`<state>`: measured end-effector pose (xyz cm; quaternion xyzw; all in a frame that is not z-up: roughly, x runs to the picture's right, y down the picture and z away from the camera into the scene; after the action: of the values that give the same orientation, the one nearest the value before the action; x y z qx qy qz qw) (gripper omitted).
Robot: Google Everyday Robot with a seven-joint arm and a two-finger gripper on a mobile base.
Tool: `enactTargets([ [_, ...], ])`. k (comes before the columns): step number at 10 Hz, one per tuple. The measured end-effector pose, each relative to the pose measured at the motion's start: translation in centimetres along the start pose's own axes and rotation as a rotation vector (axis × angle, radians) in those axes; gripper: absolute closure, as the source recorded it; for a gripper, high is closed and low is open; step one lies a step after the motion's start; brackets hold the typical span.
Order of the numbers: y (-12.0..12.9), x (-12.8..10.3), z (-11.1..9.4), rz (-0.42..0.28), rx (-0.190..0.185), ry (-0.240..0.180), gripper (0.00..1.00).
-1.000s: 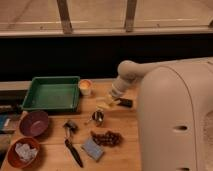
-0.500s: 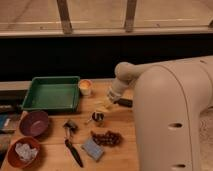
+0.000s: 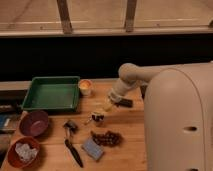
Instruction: Place banana in metal cup
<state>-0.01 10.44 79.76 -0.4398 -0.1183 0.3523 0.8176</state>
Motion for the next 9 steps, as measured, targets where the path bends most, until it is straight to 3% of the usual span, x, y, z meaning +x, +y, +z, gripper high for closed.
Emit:
enactTargets([
  [3, 1.6, -0.3, 0.7, -0.02, -0.041, 0.006, 1.0],
  [6, 3.5, -0.7, 3.1, -0.033, -0.089, 0.052, 1.0],
  [7, 3.7, -0.7, 3.6, -0.03, -0.102, 0.06, 0.96],
  [9, 4.0, -1.0, 4.4, -0.031, -0.115, 0.081, 0.78],
])
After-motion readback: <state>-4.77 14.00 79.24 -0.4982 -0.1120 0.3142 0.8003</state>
